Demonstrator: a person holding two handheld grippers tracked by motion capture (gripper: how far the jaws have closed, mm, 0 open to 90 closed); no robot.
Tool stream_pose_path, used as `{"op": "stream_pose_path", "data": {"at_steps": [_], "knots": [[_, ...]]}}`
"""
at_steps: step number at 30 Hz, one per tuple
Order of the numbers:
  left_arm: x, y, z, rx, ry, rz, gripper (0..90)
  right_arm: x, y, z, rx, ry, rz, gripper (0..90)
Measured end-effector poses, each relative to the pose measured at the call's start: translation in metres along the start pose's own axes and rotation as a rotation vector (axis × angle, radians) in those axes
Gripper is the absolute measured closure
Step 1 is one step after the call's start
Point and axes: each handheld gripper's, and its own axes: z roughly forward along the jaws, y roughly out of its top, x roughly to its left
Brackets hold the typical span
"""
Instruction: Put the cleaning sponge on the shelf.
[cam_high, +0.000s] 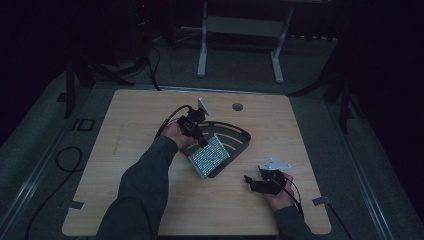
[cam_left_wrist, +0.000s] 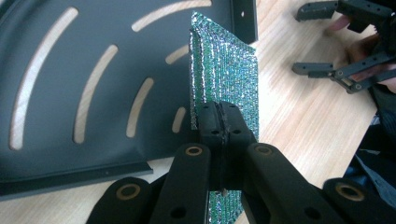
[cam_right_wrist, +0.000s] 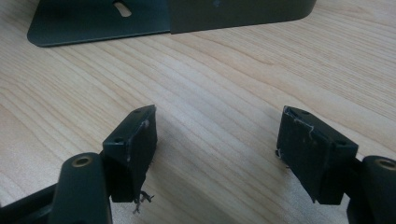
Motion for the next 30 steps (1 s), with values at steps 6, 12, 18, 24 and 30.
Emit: {"op": "stream_pose_path", "data": {"at_steps": [6, 12, 18, 24, 30], "knots": [[0.001, 0.007, -0.001, -0.014, 0.009, -0.002, 90.0, 0.000, 0.000, 0.000, -0.001, -0.001, 0.000, 28.0], [0.004, 0.009, 0.003, -0.013, 0.014, -0.013, 90.0, 0.000, 0.000, 0.000, -0.001, 0.000, 0.000, 28.0], [0.008, 0.012, 0.002, -0.041, 0.031, -0.025, 90.0, 0.000, 0.000, 0.000, -0.001, 0.000, 0.000, 28.0], [0.010, 0.015, 0.004, -0.050, 0.044, -0.035, 90.0, 0.000, 0.000, 0.000, -0.001, 0.000, 0.001, 28.0], [0.008, 0.023, 0.005, -0.049, 0.054, -0.021, 90.0, 0.000, 0.000, 0.000, -0.001, 0.001, -0.001, 27.9]]}}
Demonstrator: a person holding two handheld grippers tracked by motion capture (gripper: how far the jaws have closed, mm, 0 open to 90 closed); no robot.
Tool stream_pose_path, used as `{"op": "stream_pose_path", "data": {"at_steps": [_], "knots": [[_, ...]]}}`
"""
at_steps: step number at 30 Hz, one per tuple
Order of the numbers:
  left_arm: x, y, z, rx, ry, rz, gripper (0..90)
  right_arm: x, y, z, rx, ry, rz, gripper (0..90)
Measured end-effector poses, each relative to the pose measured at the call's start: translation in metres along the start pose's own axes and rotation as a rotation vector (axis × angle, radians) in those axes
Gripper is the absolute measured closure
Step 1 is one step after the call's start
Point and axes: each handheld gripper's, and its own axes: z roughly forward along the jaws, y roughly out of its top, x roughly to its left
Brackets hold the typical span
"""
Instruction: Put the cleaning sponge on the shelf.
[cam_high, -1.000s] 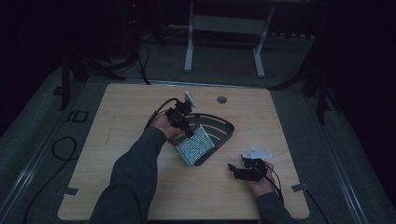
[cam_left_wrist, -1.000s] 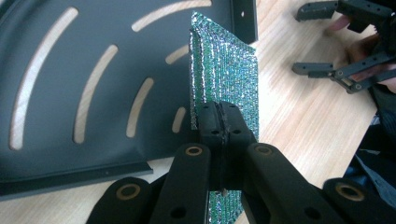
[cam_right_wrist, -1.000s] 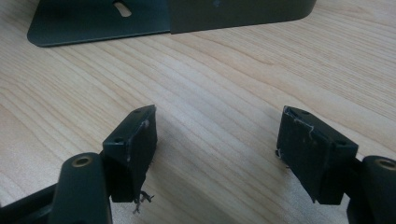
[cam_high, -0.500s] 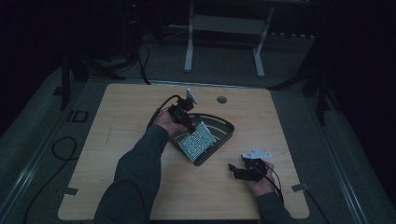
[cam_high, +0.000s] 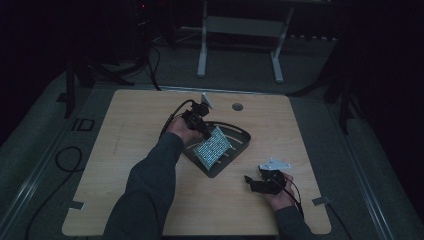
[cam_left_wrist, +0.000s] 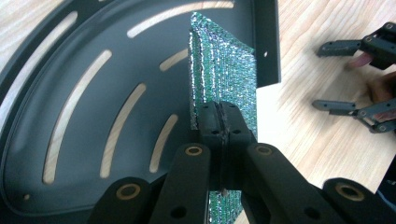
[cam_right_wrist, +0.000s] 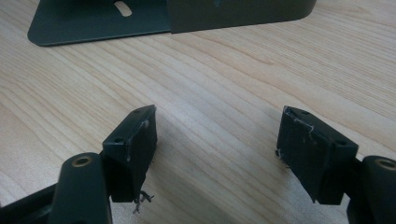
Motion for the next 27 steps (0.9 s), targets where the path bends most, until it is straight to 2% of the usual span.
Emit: {"op": "stream_pose_path", "data": {"at_steps": [7, 27], "knots": [[-0.002, 0.007, 0.003, -0.019, 0.002, 0.000, 90.0, 0.000, 0.000, 0.000, -0.003, -0.001, -0.004, 27.9], [0.000, 0.016, 0.018, -0.017, 0.014, -0.020, 90.0, 0.000, 0.000, 0.000, -0.001, 0.000, 0.000, 27.9]]}}
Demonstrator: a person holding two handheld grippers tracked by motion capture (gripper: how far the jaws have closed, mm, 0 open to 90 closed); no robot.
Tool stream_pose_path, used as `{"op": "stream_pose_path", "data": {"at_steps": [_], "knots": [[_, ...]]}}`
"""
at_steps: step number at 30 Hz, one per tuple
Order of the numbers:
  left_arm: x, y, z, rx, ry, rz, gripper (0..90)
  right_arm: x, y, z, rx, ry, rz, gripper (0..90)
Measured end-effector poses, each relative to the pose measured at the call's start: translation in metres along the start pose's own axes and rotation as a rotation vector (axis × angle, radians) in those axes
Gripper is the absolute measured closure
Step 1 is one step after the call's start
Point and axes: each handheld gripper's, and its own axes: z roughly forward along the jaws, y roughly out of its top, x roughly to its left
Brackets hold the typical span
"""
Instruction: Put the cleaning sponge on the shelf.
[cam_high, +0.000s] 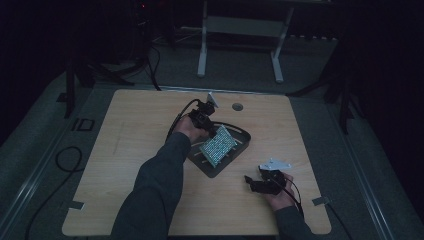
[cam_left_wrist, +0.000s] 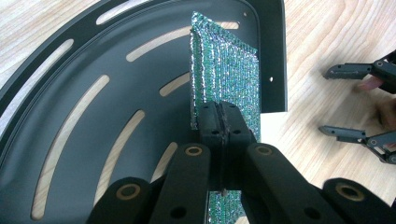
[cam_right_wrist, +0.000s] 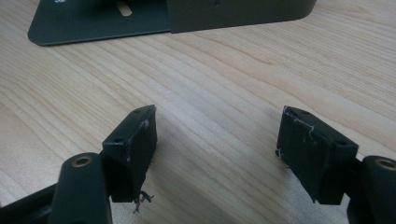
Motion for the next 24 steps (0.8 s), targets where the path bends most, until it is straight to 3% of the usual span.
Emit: {"op": "stream_pose_path", "data": {"at_steps": [24], "knots": [[-0.005, 0.010, 0.012, -0.012, 0.006, 0.003, 90.0, 0.000, 0.000, 0.000, 0.001, 0.000, 0.000, 27.9]]}}
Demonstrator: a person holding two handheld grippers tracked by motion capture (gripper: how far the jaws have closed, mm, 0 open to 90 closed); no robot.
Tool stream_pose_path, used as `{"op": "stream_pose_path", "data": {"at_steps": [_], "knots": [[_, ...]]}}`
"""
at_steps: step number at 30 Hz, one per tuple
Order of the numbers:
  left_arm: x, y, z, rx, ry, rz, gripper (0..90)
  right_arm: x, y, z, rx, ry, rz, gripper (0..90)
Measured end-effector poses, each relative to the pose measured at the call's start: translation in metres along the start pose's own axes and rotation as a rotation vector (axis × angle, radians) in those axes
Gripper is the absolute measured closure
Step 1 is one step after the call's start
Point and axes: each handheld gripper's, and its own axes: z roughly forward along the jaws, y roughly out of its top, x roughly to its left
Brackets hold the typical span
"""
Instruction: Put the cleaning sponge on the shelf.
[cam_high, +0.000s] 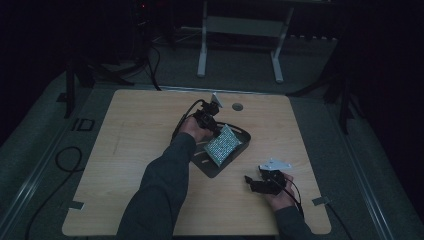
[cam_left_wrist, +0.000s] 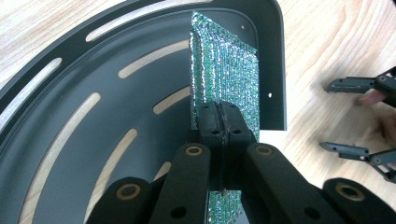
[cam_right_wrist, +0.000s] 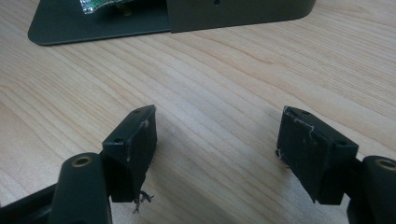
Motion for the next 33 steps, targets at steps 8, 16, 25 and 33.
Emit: {"op": "stream_pose_path", "data": {"at_steps": [8, 16, 25, 33], "knots": [[-0.005, 0.008, 0.004, 0.001, 0.002, 0.015, 90.0, 0.000, 0.000, 0.000, -0.001, 0.000, 0.000, 27.9], [-0.007, 0.012, 0.008, -0.010, 0.011, 0.009, 90.0, 0.000, 0.000, 0.000, 0.000, 0.000, 0.000, 27.9], [-0.009, 0.016, 0.017, -0.014, 0.012, -0.003, 90.0, 0.000, 0.000, 0.000, 0.000, 0.001, 0.001, 27.7], [-0.008, 0.016, 0.021, -0.016, 0.010, -0.012, 90.0, 0.000, 0.000, 0.000, -0.001, 0.001, 0.002, 27.7]]}}
